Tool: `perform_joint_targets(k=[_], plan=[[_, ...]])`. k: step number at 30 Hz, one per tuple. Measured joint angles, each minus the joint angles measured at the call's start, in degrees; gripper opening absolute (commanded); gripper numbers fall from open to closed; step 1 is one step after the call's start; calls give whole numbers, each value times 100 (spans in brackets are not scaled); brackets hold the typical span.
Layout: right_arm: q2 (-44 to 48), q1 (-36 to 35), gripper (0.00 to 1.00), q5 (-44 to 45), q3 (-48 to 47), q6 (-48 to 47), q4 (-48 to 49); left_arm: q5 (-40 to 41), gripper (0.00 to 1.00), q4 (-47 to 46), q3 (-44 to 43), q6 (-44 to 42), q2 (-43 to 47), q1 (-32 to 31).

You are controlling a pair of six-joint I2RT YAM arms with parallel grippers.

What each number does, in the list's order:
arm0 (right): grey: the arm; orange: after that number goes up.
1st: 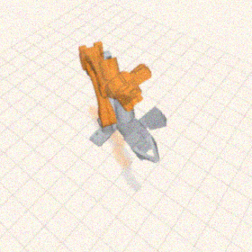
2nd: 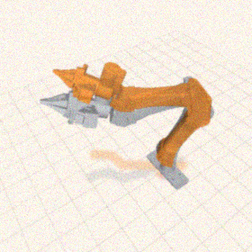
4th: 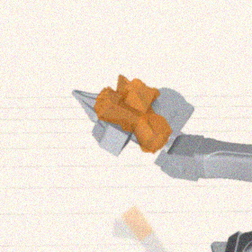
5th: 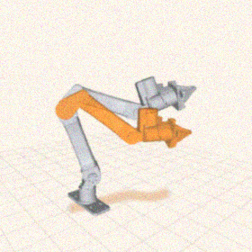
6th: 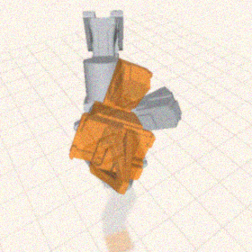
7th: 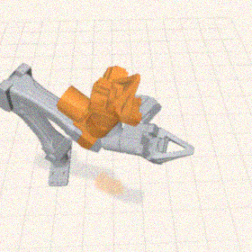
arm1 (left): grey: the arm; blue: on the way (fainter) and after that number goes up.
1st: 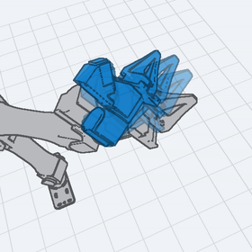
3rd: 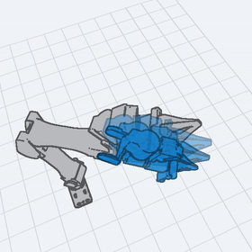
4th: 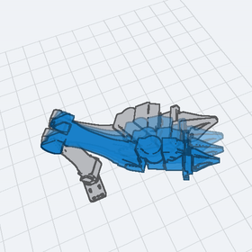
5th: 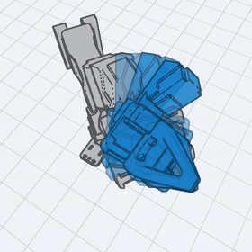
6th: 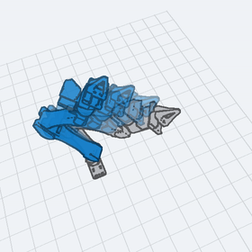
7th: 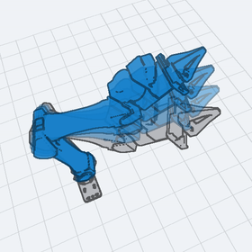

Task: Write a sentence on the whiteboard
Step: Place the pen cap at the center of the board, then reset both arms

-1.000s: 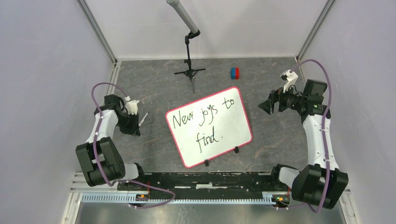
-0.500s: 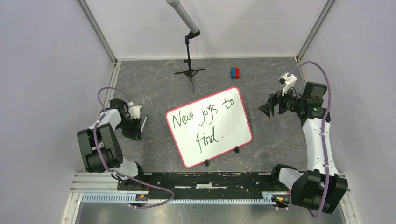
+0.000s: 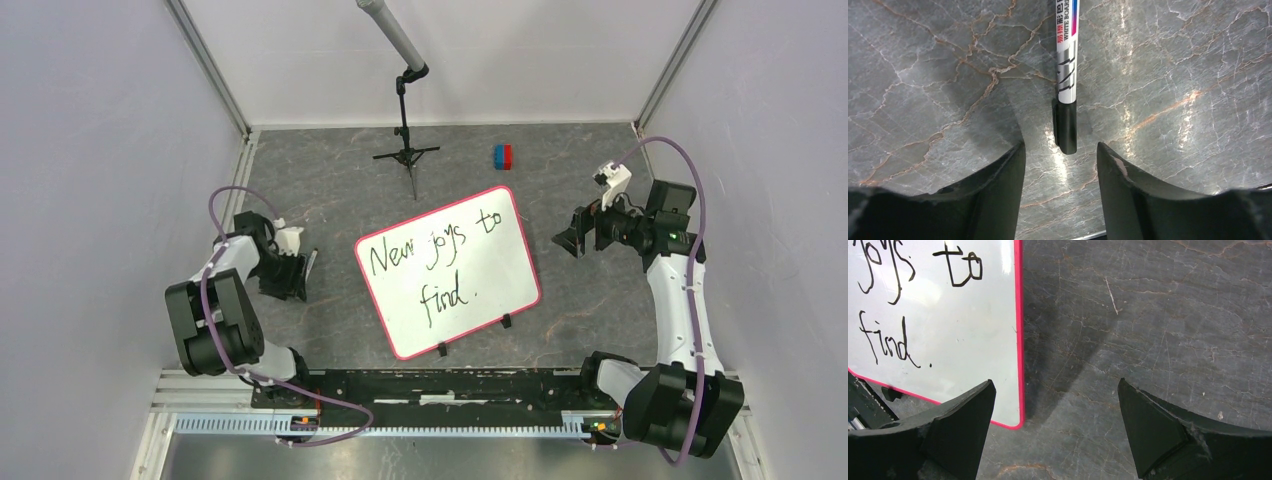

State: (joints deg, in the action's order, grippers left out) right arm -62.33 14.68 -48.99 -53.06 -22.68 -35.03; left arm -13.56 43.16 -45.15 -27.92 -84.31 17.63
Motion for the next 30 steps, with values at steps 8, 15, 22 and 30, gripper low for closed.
perform_joint_targets(k=[8, 15, 22, 30], plan=[[-221, 0, 98, 68, -302, -326, -398, -61, 100, 767, -693, -175, 369, 4], [-804, 109, 98, 236, -1263, -531, -538, -479, 100, 1567, -2879, -92, 306, 4], [-1491, 734, 98, 354, -2100, -621, -476, -643, 100, 1624, -3974, 632, 136, 4], [-1912, 1375, 98, 660, -2111, -1062, -542, -643, 100, 1478, -3294, 1108, 354, 4]])
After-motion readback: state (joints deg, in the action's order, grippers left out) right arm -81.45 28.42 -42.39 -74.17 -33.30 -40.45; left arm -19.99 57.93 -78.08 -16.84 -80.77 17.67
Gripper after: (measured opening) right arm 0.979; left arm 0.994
